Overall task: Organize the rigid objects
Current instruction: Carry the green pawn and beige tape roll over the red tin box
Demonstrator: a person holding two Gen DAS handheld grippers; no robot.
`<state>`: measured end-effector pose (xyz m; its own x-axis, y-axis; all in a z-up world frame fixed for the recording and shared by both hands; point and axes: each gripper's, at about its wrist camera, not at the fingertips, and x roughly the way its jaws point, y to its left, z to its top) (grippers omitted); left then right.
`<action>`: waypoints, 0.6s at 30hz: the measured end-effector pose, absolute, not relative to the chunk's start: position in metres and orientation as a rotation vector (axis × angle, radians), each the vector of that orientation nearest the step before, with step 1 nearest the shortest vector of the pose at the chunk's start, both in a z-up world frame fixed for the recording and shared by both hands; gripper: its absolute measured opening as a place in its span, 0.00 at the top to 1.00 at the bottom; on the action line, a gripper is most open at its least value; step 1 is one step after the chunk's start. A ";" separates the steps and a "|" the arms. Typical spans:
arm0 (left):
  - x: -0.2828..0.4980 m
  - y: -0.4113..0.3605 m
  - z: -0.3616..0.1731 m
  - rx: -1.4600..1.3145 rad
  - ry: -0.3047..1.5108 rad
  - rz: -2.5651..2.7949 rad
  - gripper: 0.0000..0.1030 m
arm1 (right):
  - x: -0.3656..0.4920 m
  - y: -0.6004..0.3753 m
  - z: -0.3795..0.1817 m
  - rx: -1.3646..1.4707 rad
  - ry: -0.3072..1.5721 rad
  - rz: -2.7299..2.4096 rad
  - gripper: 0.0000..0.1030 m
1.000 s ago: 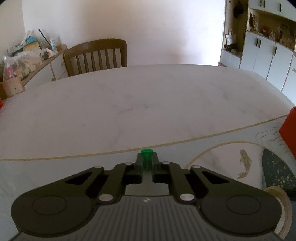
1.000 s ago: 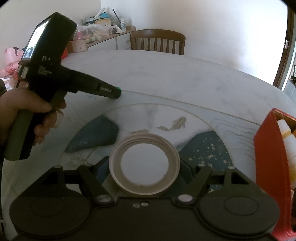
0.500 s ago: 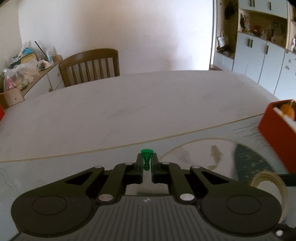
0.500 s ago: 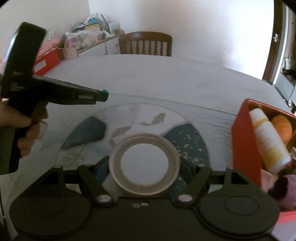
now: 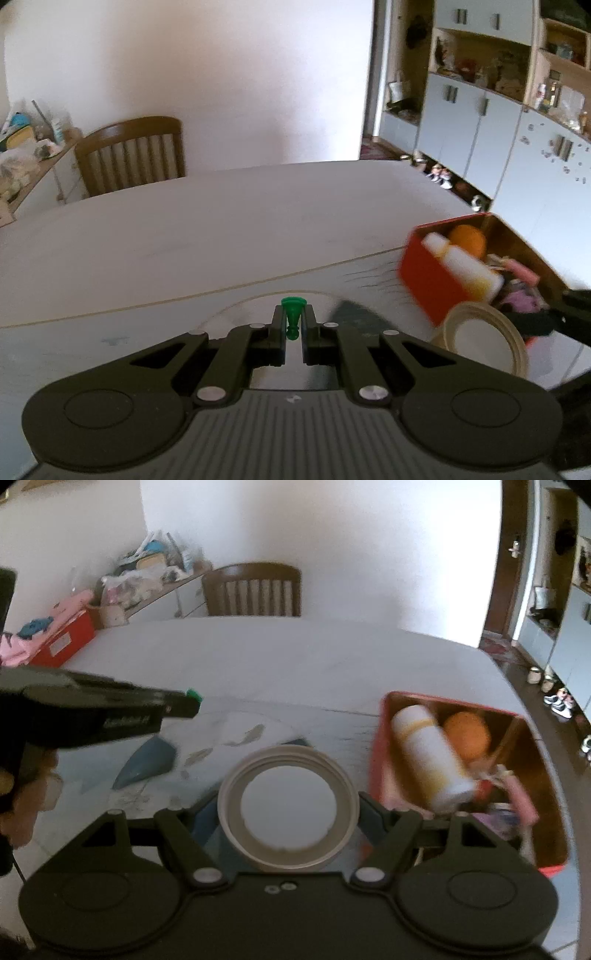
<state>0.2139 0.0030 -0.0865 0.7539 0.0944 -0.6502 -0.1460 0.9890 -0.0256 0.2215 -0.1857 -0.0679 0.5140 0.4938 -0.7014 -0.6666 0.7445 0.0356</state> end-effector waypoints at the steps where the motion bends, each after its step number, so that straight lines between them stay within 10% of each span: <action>1: 0.215 -0.004 -0.084 -0.081 0.705 0.118 0.93 | 0.224 -0.192 -0.065 -0.249 0.749 0.697 0.27; 18: 0.249 -0.124 -0.071 -0.019 0.731 -0.054 0.93 | 0.279 -0.288 -0.062 -0.254 0.729 0.593 0.27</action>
